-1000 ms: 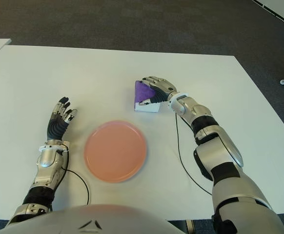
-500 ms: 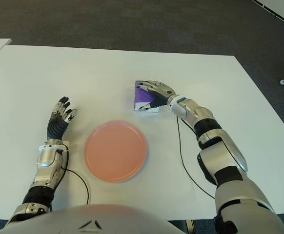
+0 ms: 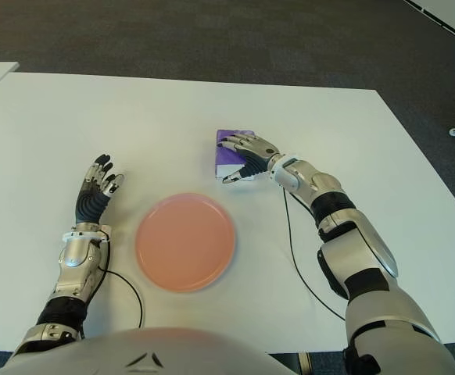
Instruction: Put the tissue paper into the plate.
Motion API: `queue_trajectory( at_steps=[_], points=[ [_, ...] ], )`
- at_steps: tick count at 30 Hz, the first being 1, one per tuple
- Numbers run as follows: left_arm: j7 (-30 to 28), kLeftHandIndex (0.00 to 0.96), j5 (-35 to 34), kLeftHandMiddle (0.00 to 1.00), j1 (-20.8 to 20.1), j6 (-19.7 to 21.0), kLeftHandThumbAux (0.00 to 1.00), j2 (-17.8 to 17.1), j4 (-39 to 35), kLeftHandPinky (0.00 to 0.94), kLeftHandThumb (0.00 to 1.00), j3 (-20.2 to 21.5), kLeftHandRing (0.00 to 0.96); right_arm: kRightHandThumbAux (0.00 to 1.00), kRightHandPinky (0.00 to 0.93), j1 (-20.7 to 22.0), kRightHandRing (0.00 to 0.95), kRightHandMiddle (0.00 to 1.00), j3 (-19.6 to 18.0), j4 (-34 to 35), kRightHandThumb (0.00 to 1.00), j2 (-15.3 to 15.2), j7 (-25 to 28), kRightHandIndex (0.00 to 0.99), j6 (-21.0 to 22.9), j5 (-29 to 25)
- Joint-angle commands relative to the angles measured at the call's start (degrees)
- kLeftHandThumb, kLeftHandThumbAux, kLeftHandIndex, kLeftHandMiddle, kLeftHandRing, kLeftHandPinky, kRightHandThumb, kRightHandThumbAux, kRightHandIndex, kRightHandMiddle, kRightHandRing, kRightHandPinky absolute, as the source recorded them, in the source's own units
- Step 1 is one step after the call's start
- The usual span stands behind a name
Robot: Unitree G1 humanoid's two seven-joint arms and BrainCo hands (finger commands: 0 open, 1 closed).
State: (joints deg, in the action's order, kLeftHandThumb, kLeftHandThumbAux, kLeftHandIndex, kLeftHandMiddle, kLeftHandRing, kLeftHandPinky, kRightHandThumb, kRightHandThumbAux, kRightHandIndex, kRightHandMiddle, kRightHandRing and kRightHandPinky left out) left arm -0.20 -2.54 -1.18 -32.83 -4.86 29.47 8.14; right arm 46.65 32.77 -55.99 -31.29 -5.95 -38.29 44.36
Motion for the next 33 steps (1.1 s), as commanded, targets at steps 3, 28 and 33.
queue_trajectory(
  at_steps=[3, 28, 33],
  points=[
    [-0.55, 0.0, -0.1, 0.0, 1.52, 1.47, 0.55, 0.1, 2.74, 0.0, 0.0, -0.03, 0.0, 0.406, 0.0, -0.86, 0.0, 0.0, 0.99, -1.83, 0.191, 0.51, 0.82, 0.0, 0.89, 1.15],
    [-0.1, 0.0, 0.21, 0.0, 2.04, 2.3, 0.56, 0.21, 1.93, 0.0, 0.0, -0.08, 0.0, 0.397, 0.0, 1.7, 0.0, 0.0, -0.64, -6.7, 0.204, 1.36, -3.71, 0.0, 3.76, -0.06],
    [-0.22, 0.0, 0.16, 0.0, 2.13, 2.9, 0.555, 0.19, 1.58, 0.0, 0.0, -0.14, 0.0, 0.399, 0.0, 1.81, 0.0, 0.0, -1.02, -6.59, 0.211, 1.25, -4.03, 0.0, 3.67, -0.48]
  ],
)
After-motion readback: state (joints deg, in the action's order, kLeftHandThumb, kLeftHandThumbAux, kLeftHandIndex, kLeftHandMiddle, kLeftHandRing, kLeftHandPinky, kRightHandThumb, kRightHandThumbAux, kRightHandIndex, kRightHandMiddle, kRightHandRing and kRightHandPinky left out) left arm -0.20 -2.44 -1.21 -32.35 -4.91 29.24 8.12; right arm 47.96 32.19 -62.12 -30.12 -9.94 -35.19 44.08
